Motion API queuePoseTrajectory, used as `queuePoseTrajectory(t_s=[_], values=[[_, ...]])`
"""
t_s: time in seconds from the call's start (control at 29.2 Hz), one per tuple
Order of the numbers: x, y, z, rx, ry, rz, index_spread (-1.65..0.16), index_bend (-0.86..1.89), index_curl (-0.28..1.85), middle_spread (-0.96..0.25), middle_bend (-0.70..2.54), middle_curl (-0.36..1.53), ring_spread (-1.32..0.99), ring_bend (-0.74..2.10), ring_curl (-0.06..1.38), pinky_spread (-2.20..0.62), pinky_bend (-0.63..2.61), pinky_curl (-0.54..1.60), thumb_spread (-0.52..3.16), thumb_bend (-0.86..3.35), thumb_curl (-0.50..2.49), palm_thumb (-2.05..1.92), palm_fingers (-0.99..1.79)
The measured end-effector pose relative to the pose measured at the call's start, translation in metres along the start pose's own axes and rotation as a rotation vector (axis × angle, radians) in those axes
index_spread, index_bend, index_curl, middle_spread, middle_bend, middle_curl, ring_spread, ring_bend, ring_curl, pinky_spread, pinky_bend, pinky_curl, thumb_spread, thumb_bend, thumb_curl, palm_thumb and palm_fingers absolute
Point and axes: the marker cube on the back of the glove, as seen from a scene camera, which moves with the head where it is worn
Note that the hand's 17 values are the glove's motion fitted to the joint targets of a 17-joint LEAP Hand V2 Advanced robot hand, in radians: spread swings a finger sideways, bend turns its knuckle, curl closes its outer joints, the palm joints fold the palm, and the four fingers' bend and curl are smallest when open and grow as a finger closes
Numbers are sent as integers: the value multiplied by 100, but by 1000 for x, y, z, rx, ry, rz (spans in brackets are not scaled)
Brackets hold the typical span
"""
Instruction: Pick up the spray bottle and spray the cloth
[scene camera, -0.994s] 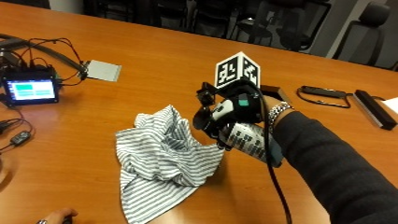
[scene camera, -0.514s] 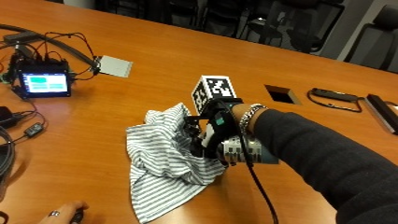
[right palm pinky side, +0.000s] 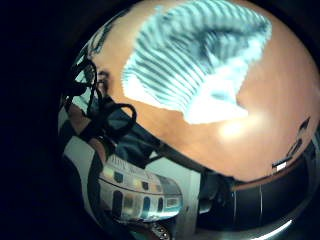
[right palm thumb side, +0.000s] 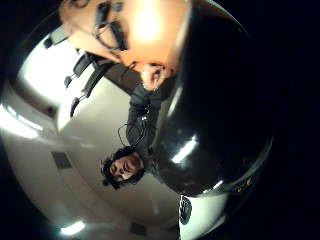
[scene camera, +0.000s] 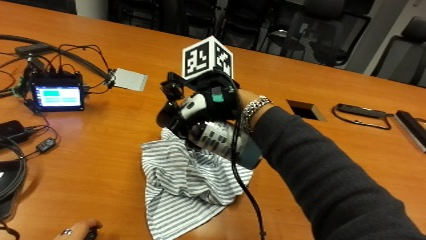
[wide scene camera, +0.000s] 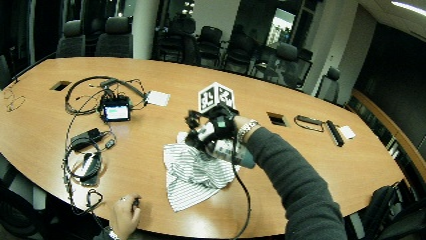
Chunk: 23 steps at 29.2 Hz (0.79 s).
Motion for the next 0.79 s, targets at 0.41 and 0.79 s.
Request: queuePoseTrajectory(t_s=[0.41,0.79], values=[[-51,-50,-7,635,-307,-482,-28,17,48,-17,43,47,-14,59,41,-21,48,38,110,-1,51,80,126],[16,-93,22,1075,-608,-357,-29,23,51,-17,39,46,-15,41,38,-3,25,33,119,2,50,90,104]])
